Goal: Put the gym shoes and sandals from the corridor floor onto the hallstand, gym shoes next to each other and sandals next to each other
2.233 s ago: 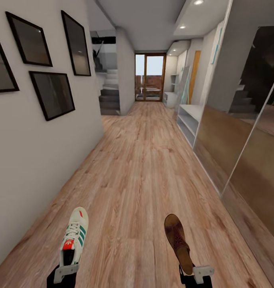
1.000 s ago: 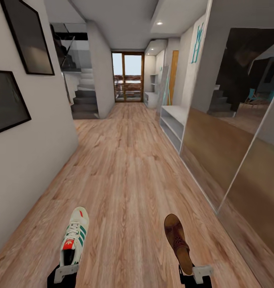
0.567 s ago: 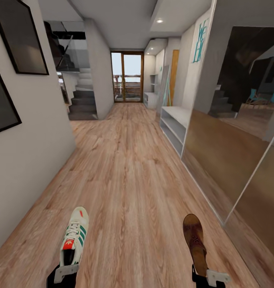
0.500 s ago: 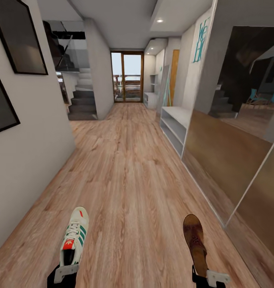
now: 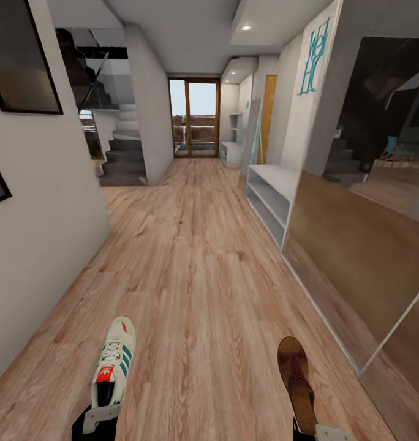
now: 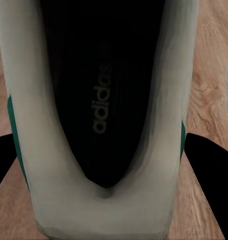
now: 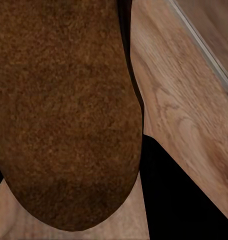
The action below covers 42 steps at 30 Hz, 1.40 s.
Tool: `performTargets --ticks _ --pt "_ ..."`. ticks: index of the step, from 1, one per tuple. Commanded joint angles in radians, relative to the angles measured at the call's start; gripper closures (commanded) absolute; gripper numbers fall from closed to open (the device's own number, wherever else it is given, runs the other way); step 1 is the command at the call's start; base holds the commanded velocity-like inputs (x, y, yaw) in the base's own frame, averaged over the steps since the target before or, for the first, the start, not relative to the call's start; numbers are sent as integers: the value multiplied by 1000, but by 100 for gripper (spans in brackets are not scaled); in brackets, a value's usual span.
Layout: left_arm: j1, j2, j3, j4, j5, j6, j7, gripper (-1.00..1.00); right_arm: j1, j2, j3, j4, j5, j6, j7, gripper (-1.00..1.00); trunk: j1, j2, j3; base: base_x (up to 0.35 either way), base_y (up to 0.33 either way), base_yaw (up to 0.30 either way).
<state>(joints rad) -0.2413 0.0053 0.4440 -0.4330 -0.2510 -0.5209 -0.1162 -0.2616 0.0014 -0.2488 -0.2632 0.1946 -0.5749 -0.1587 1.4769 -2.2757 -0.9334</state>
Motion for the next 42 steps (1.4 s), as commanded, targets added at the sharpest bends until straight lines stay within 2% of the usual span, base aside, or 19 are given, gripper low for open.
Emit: performTargets --ticks 1,19,28,31,42 --pt "-1 -1 8 0 -7 -4 -6 100 -1 0 -1 1 8 -11 -6 100 0 0 -1 339 0 0" --pt "-1 -1 7 0 -7 -4 -6 100 -1 0 -2 5 9 -28 -7 100 0 0 -1 339 0 0" --pt "-1 -2 7 0 -7 -5 -6 100 -1 0 -3 87 8 -25 -8 100 0 0 -1 339 0 0" --pt "-1 -1 7 0 -7 -5 -6 100 -1 0 -3 146 8 -24 -8 100 0 0 -1 339 0 0" --pt "-1 -1 7 0 -7 -5 -6 100 -1 0 -3 172 8 -23 -9 100 0 0 -1 339 0 0"
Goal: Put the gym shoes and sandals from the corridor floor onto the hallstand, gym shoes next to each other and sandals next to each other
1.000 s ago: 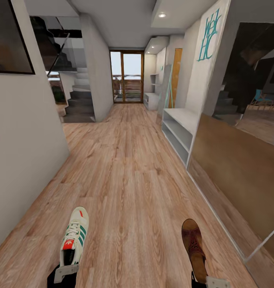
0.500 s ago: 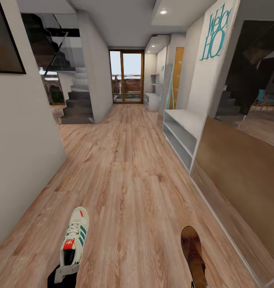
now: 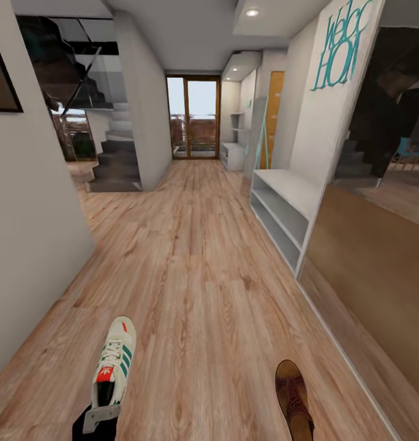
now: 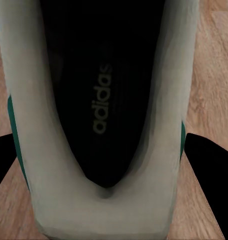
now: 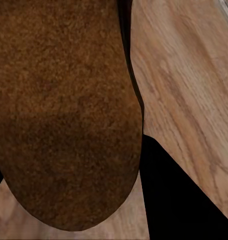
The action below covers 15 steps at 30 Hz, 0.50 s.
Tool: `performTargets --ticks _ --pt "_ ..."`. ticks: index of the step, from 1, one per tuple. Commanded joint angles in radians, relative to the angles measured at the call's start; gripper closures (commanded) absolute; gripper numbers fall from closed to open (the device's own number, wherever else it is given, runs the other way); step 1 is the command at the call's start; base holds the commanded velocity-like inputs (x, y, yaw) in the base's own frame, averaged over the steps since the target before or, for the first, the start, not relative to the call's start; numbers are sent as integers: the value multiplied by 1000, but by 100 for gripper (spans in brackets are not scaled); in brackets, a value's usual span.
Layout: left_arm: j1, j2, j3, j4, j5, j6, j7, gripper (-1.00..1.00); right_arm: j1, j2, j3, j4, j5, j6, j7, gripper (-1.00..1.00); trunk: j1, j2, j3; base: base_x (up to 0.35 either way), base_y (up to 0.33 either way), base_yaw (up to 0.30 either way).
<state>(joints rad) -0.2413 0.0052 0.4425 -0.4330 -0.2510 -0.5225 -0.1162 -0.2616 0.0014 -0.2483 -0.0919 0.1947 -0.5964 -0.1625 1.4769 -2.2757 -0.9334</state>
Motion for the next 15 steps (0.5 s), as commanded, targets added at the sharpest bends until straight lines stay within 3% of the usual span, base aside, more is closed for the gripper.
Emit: performTargets --ticks 1,15 --pt "-1 -1 8 0 -7 -4 -7 100 -1 0 -3 1 8 -2 -5 100 0 0 -1 339 0 0" --pt "-1 -1 9 0 -7 -4 -7 100 -1 0 -3 3 8 -1 -5 100 0 0 -1 339 0 0"
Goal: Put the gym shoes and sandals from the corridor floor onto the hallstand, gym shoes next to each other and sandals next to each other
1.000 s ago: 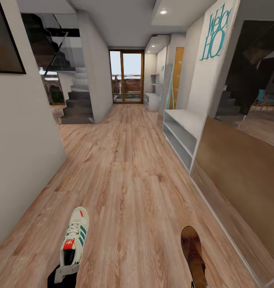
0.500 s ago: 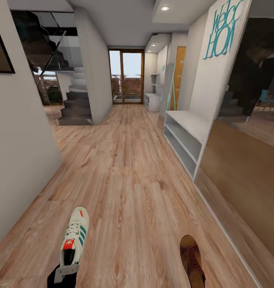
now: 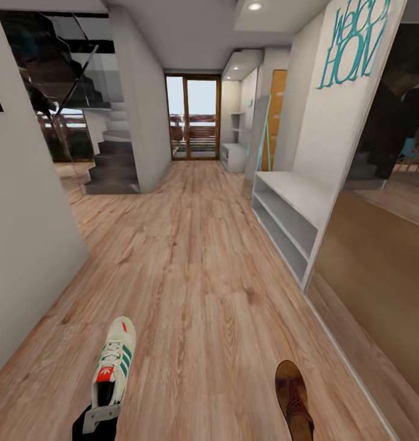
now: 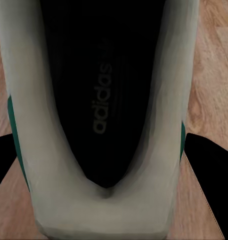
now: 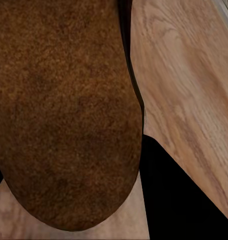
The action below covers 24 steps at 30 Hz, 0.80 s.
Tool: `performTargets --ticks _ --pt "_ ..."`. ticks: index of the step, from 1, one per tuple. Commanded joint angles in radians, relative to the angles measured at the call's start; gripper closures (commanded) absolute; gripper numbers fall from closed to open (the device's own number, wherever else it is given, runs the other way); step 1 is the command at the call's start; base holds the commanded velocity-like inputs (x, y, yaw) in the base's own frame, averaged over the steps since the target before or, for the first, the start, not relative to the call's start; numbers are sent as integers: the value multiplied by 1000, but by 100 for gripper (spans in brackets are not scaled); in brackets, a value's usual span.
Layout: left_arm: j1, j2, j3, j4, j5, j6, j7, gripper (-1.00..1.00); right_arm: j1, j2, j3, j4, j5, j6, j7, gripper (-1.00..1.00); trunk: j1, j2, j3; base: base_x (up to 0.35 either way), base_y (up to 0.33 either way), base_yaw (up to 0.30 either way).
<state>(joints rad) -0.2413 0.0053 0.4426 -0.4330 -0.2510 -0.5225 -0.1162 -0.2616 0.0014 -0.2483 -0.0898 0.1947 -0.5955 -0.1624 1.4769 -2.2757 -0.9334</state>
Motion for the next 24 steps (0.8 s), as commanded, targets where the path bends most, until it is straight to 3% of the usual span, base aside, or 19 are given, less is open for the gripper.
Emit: performTargets --ticks 1,24 --pt "-1 -1 8 0 -7 -4 -7 100 -1 0 -3 1 8 -2 -5 100 0 0 -1 339 0 0" --pt "-1 -1 8 -1 -7 -7 -7 100 -1 0 -3 1 8 -2 -5 100 0 0 -1 334 41 0"
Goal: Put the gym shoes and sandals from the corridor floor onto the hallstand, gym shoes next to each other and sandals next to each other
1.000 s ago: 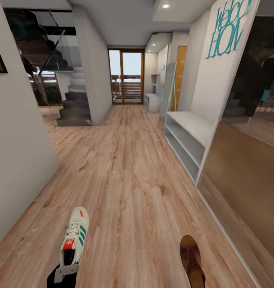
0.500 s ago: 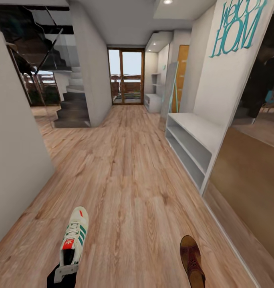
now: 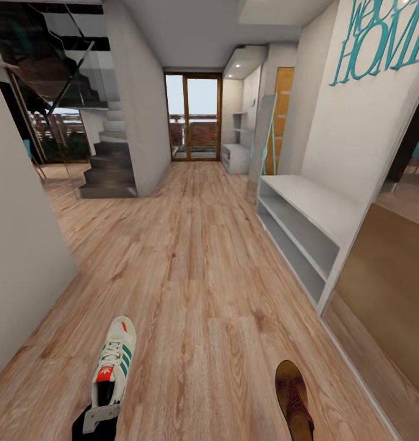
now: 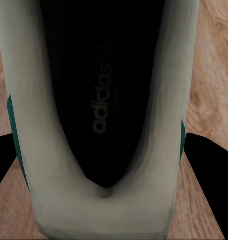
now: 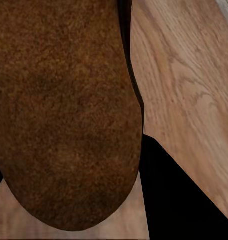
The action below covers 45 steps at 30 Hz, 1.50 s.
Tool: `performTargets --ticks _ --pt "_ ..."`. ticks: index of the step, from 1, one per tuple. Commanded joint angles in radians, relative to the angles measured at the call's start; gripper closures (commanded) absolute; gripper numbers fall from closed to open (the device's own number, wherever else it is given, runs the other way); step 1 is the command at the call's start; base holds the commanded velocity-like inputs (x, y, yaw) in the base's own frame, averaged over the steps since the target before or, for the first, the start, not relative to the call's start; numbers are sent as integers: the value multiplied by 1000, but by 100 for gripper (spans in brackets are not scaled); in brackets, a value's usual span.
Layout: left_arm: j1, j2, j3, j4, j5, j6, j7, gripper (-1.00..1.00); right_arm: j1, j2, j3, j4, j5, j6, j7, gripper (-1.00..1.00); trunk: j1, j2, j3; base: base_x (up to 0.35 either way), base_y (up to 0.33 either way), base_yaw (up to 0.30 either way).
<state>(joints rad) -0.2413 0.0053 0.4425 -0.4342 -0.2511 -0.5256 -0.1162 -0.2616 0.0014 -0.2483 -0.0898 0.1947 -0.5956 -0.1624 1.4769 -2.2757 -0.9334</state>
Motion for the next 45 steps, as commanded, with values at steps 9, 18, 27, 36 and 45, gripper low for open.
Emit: performTargets --ticks 9,18,27,36,45 --pt "-1 0 8 1 -7 -4 -7 100 -1 0 -3 1 8 -2 -5 100 0 0 -1 338 1 0" --pt "-1 -1 8 0 -7 -4 -7 100 -1 0 -3 1 8 -2 -5 100 0 0 -1 338 0 0" --pt "-1 0 8 1 -7 -4 -7 100 -1 0 -3 1 8 -2 -5 100 0 0 -1 338 0 0" --pt "-1 -1 8 2 -7 -4 -7 100 -1 2 -3 15 8 -4 -6 100 0 0 -1 338 0 0" --pt "-1 -2 7 2 -7 -5 -7 100 -1 -7 -6 -197 6 -6 -4 100 0 0 -1 338 0 0"
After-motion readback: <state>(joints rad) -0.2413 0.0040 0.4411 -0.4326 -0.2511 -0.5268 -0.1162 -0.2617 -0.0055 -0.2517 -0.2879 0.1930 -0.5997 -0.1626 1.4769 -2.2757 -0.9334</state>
